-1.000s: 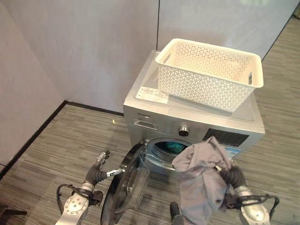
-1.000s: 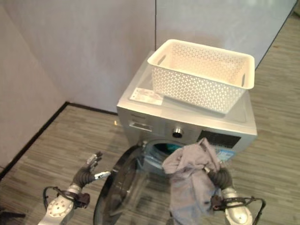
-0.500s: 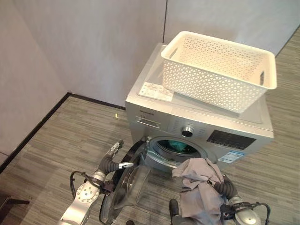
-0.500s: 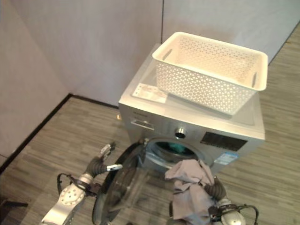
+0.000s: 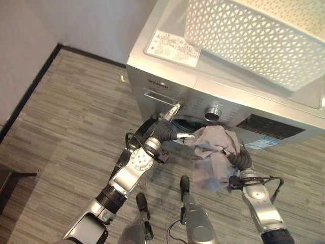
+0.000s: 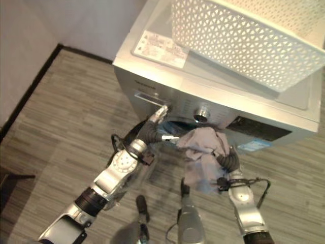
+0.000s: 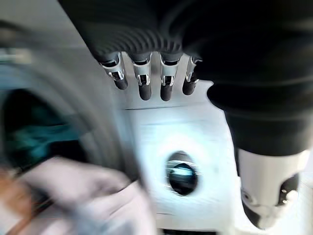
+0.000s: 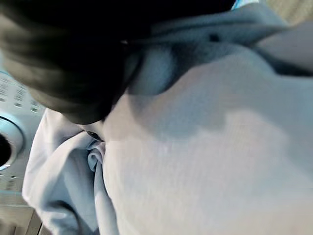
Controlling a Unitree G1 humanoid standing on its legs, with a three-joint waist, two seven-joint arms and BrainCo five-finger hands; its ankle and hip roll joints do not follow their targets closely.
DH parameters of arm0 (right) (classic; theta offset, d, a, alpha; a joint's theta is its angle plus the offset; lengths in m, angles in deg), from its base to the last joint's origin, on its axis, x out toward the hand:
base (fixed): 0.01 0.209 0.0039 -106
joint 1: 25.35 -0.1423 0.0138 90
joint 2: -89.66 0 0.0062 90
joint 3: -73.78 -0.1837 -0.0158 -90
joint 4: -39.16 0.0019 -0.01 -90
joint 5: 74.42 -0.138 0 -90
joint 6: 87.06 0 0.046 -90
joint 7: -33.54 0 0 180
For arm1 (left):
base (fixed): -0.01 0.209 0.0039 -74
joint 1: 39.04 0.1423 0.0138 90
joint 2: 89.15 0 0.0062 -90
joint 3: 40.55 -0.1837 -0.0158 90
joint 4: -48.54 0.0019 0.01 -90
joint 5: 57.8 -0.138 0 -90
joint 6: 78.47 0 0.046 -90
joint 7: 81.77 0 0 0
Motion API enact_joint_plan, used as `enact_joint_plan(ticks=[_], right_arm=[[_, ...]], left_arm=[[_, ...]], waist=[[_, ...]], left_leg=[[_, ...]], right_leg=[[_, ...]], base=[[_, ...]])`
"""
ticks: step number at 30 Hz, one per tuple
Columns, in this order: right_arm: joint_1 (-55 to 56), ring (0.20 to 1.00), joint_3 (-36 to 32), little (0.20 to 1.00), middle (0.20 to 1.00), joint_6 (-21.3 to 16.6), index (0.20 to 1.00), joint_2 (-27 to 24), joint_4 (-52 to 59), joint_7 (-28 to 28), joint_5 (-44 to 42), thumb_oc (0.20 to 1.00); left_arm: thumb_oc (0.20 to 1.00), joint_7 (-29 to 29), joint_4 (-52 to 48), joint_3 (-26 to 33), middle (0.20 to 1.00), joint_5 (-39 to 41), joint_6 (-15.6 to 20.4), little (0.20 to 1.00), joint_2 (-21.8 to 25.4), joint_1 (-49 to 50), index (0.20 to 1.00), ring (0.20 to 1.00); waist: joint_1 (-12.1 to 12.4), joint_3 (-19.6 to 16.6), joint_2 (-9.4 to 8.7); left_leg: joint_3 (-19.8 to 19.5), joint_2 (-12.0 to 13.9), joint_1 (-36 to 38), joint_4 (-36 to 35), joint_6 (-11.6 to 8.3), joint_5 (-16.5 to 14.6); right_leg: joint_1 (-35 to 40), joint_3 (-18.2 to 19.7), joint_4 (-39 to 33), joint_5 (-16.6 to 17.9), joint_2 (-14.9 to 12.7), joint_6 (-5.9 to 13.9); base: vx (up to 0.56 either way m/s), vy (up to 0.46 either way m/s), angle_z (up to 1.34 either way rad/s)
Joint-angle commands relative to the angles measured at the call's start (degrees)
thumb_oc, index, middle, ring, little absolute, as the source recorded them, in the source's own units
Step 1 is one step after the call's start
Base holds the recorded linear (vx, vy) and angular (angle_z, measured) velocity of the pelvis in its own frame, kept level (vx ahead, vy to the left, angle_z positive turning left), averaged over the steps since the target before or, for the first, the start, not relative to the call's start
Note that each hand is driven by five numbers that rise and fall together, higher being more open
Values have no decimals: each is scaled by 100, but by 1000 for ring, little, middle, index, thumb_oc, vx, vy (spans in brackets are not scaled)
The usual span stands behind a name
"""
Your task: Grab the laundry basket,head to the washer,open it,put in the laundry and shut it.
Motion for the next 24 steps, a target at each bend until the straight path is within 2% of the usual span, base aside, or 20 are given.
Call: enact_joint_plan(ticks=[1, 5, 7, 13, 17, 18, 19, 23, 24], right_arm=[[-224, 200, -186, 200, 200, -478, 200, 183, 467, 169, -459, 200], [-77, 200, -156, 200, 200, -474, 200, 247, 626, 82, -655, 200], [-89, 200, -172, 200, 200, -476, 200, 270, 678, 76, -737, 200], [-355, 200, -57, 200, 200, -595, 200, 393, 791, 155, -978, 200], [-555, 200, 10, 200, 200, -707, 200, 474, 798, 299, -1127, 200], [-662, 200, 87, 200, 200, -799, 200, 556, 784, 462, -1267, 200], [-674, 200, 77, 200, 200, -800, 200, 551, 781, 462, -1268, 200], [-852, 200, 150, 200, 200, -963, 200, 707, 688, 648, -1711, 200], [-862, 200, 144, 200, 200, -964, 200, 706, 685, 648, -1712, 200]], left_arm=[[1000, -327, -518, 61, 1000, -13, 116, 1000, 539, 330, 1000, 1000], [1000, -661, -939, 292, 1000, -306, -17, 1000, 1057, 1142, 1000, 1000], [1000, -745, -948, 374, 1000, -551, -88, 1000, 1163, 1322, 1000, 1000], [1000, -540, -650, 206, 1000, -1286, -74, 1000, 1125, 1157, 1000, 1000], [1000, -216, -402, 47, 1000, -1353, -36, 1000, 819, 656, 1000, 1000], [1000, 147, -36, -190, 1000, -1284, -37, 1000, 353, -90, 1000, 1000], [1000, 155, -14, -197, 1000, -1285, -27, 1000, 341, -114, 1000, 1000], [1000, 365, 617, -680, 1000, -1025, -81, 1000, -350, -1115, 1000, 1000], [1000, 369, 631, -683, 1000, -1025, -75, 1000, -356, -1132, 1000, 1000]], waist=[[257, 69, -164], [389, 268, -168], [404, 296, -180], [443, 377, -223], [431, 440, -232], [378, 489, -228], [373, 487, -229], [231, 479, -194], [226, 474, -198]], left_leg=[[-88, 44, -289, 752, 164, -767], [-157, 92, -383, 903, 130, -835], [-184, 83, -445, 915, 128, -806], [-200, 110, -535, 925, 114, -813], [-226, 108, -586, 901, 96, -777], [-270, 88, -657, 891, 64, -767], [-273, 74, -684, 885, 70, -733], [-363, 66, -779, 819, 35, -677], [-364, 52, -803, 811, 41, -646]], right_leg=[[177, 63, 307, -695, -348, 443], [143, 15, 360, -749, -319, 425], [80, 13, 389, -747, -334, 411], [-49, 13, 473, -789, -335, 386], [-106, -16, 489, -793, -342, 371], [-145, -28, 505, -828, -339, 356], [-167, -32, 497, -803, -352, 353], [-254, -42, 485, -822, -336, 338], [-276, -44, 477, -799, -348, 336]], base=[[-34, -24, 0], [-32, -28, 5], [-39, -15, 3], [-34, -14, 9], [-29, -24, 4], [-60, -34, 2], [-40, -52, 8], [-18, -31, 23], [-17, -27, 8]])
